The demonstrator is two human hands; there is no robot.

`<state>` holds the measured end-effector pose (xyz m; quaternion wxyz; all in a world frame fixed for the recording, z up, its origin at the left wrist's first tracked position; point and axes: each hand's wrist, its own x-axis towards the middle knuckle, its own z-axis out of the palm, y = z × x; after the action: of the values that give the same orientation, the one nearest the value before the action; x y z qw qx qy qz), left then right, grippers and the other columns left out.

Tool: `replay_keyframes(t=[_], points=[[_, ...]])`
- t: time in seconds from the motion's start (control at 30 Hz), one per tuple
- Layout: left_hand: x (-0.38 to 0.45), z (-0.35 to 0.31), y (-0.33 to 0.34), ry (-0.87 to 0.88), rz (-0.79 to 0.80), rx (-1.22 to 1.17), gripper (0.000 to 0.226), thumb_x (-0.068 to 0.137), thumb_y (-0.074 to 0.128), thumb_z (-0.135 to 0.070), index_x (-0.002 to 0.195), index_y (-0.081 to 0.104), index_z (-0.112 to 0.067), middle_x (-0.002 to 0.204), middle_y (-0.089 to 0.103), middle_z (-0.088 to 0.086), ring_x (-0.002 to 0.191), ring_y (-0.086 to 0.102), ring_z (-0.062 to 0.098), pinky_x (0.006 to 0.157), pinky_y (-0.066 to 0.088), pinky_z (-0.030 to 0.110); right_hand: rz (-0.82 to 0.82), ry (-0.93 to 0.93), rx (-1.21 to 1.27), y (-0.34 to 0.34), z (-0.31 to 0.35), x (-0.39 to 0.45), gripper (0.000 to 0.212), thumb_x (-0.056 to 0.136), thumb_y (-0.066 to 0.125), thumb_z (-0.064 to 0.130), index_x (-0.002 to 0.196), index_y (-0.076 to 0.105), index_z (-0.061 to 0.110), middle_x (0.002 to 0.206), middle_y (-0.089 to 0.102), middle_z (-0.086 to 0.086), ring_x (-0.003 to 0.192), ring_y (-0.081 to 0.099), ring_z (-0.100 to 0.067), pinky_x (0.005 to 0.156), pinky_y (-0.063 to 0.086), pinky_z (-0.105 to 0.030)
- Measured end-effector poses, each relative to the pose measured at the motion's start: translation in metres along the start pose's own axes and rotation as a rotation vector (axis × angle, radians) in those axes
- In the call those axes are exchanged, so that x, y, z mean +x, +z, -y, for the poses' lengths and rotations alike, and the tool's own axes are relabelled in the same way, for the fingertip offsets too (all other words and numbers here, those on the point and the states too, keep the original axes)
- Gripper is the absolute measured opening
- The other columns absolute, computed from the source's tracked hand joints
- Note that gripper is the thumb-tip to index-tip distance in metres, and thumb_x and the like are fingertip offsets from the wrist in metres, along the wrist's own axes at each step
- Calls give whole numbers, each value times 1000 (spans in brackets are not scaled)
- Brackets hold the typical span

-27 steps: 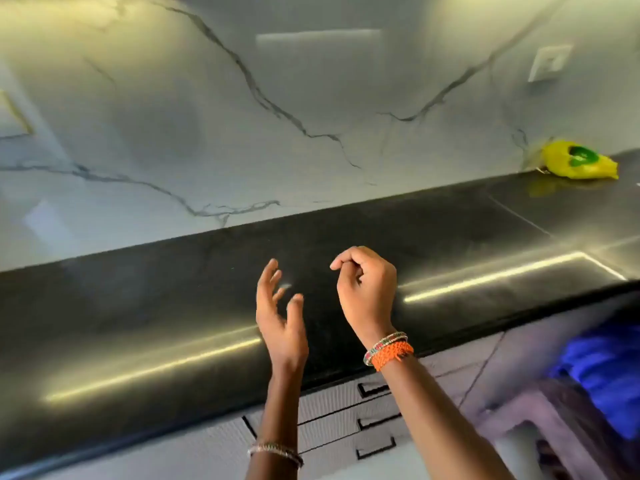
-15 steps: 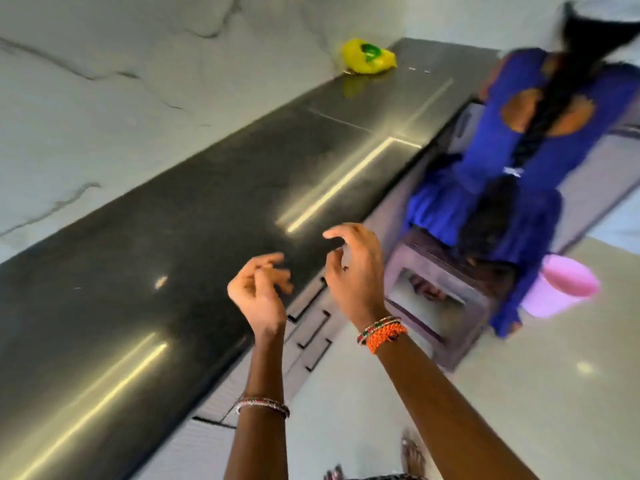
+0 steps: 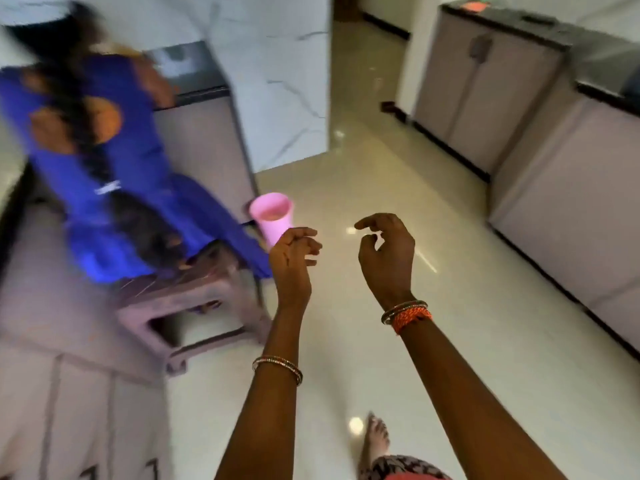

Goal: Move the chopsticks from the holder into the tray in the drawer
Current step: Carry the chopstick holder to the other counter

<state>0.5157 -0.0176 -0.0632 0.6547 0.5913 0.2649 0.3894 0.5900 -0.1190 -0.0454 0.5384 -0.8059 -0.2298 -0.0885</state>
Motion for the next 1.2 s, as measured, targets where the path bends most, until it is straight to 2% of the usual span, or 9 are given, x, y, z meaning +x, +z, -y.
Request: replay_keyframes(t=[0.17, 0.43, 0.53, 0.67, 0.8, 0.93, 1.0, 1.1, 1.2], points=[[1, 35, 178, -107, 423, 19, 29, 78, 44, -26, 102, 60, -27, 106, 67, 1, 97, 60, 9, 78, 45, 28, -284, 262, -126, -119, -108, 65, 29, 72, 49, 1, 86, 69, 18, 94, 65, 3, 88, 60, -15, 74, 47, -27], [12, 54, 355, -162, 740, 33, 46, 77, 38, -35, 117, 55, -22, 118, 62, -1, 117, 54, 14, 101, 41, 41, -551, 383, -146, -221, -187, 142, 29, 75, 49, -1, 88, 68, 16, 96, 64, 5, 89, 57, -11, 75, 46, -23], [30, 64, 408, -183, 792, 5, 57, 70, 40, -47, 118, 57, -21, 117, 63, -1, 119, 55, 14, 96, 43, 37, -628, 390, -133, -241, -216, 174, 29, 75, 48, -1, 87, 68, 16, 94, 66, 2, 90, 62, -16, 77, 49, -23], [70, 81, 482, -200, 791, -46, 51, 78, 32, -32, 122, 55, -16, 121, 62, 6, 119, 55, 16, 96, 45, 39, -679, 373, -126, -265, -252, 240, 30, 76, 47, -2, 85, 68, 17, 94, 68, 0, 87, 61, -14, 70, 43, -7], [120, 88, 567, -219, 817, -56, 46, 79, 30, -32, 117, 55, -23, 119, 62, 1, 119, 54, 15, 97, 43, 40, -695, 357, -146, -288, -289, 326, 30, 75, 47, -1, 85, 67, 20, 95, 68, -2, 90, 61, -17, 71, 47, -20], [168, 108, 647, -237, 802, -124, 51, 80, 32, -34, 123, 53, -17, 120, 62, 2, 118, 55, 16, 88, 44, 34, -673, 340, -102, -317, -332, 406, 30, 78, 51, -3, 88, 65, 22, 98, 66, 2, 94, 61, -17, 70, 48, -19], [185, 120, 684, -242, 817, -151, 54, 80, 33, -33, 127, 51, -12, 122, 61, 4, 120, 55, 20, 86, 46, 31, -674, 358, -18, -341, -355, 435, 31, 79, 52, -4, 93, 65, 19, 101, 65, 4, 94, 61, -16, 73, 51, -24], [202, 130, 731, -239, 856, -133, 55, 81, 31, -32, 129, 50, -11, 127, 59, 6, 119, 54, 20, 89, 46, 32, -664, 438, 99, -380, -385, 466, 32, 85, 52, -1, 109, 64, 15, 116, 60, -4, 89, 57, -7, 71, 49, -13], [221, 143, 788, -253, 890, -126, 57, 81, 30, -33, 132, 47, -13, 132, 55, 5, 123, 50, 16, 96, 42, 34, -675, 458, 188, -408, -418, 501, 32, 93, 50, 12, 124, 58, 16, 130, 54, -4, 110, 54, -9, 80, 42, -11]])
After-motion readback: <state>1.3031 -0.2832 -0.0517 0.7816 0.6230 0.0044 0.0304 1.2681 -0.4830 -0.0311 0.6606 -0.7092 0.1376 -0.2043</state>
